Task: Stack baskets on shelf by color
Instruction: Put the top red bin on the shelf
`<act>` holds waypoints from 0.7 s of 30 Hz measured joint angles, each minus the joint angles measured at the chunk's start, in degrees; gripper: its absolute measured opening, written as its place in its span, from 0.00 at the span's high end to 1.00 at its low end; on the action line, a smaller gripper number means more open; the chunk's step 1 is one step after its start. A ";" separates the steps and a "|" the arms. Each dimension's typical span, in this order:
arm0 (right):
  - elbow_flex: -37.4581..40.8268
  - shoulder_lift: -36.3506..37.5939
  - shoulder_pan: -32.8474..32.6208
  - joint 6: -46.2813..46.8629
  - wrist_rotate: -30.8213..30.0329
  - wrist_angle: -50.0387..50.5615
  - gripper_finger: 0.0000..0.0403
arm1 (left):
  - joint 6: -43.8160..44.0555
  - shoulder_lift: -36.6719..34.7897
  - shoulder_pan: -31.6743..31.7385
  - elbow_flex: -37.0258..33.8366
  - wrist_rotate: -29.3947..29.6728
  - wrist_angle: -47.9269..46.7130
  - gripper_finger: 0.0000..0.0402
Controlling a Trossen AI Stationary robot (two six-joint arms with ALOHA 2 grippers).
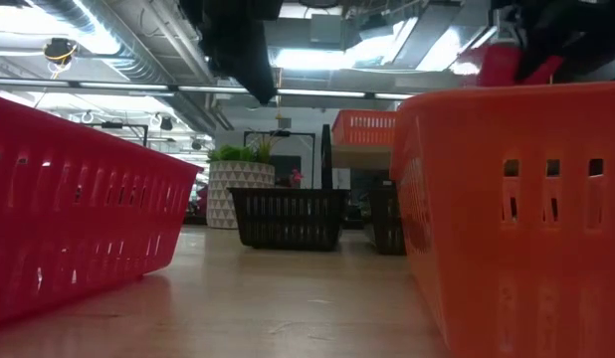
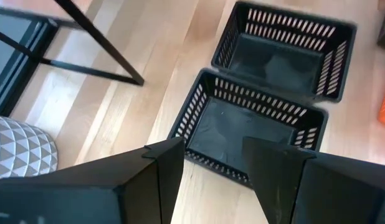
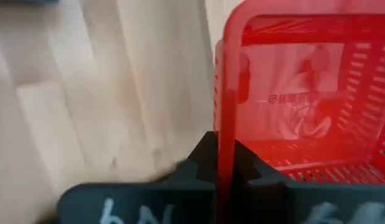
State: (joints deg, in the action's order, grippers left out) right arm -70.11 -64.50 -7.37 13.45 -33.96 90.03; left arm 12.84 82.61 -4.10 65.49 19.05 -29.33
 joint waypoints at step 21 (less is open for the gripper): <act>0.10 -1.80 39.18 -39.91 20.12 -8.14 1.00 | 0.11 0.02 0.19 -1.66 0.05 2.76 0.61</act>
State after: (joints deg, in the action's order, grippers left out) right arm -70.01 -66.30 31.82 -26.45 -13.84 81.89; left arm 12.95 82.63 -3.91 63.83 19.10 -26.57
